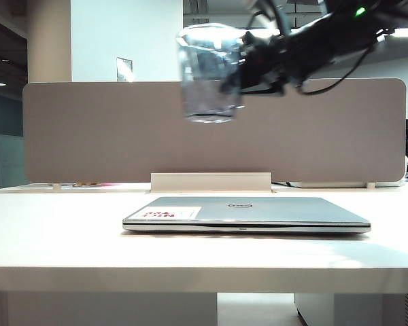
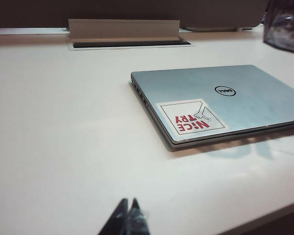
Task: Pick up the water cup and place it on the right side of the laptop.
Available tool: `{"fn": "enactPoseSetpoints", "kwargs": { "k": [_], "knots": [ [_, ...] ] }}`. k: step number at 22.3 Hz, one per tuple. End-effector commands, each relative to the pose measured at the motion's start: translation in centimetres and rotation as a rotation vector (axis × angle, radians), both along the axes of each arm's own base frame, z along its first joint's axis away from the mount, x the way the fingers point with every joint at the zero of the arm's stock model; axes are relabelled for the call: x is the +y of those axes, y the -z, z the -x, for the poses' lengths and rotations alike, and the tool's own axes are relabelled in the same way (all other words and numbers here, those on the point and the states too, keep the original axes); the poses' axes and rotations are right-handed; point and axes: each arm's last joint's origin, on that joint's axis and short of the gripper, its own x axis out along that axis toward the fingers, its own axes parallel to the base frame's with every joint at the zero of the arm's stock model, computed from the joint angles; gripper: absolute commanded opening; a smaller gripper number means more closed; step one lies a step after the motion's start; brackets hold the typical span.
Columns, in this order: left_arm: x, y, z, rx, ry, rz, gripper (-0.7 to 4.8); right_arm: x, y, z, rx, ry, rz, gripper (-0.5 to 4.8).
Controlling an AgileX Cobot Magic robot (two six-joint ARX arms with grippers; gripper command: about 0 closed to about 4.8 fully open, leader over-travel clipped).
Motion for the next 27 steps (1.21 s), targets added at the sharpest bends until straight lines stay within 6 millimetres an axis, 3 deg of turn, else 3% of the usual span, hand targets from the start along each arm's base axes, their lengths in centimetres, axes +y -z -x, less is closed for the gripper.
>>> {"fn": "enactPoseSetpoints", "kwargs": {
  "k": [1, 7, 13, 20, 27],
  "knots": [
    [0.0, 0.0, 0.0, 0.004, 0.007, -0.001, -0.04, -2.9, -0.8, 1.3, -0.003, 0.071, 0.028, -0.02],
    [0.0, 0.0, 0.0, 0.004, 0.004, -0.001, -0.04, -7.7, -0.5, 3.4, -0.017, 0.223, 0.028, -0.02],
    [0.0, 0.0, 0.0, 0.007, 0.004, -0.001, -0.04, -14.3, 1.9, 5.6, 0.006, 0.45, 0.028, -0.02],
    [0.0, 0.0, 0.0, 0.007, 0.004, -0.001, -0.04, -16.6, 3.1, 6.3, -0.036, 0.543, 0.025, -0.02],
    [0.0, 0.0, 0.0, 0.007, 0.004, -0.001, -0.04, -18.2, 5.0, 5.2, 0.002, 0.631, 0.044, -0.01]
  ]
}}
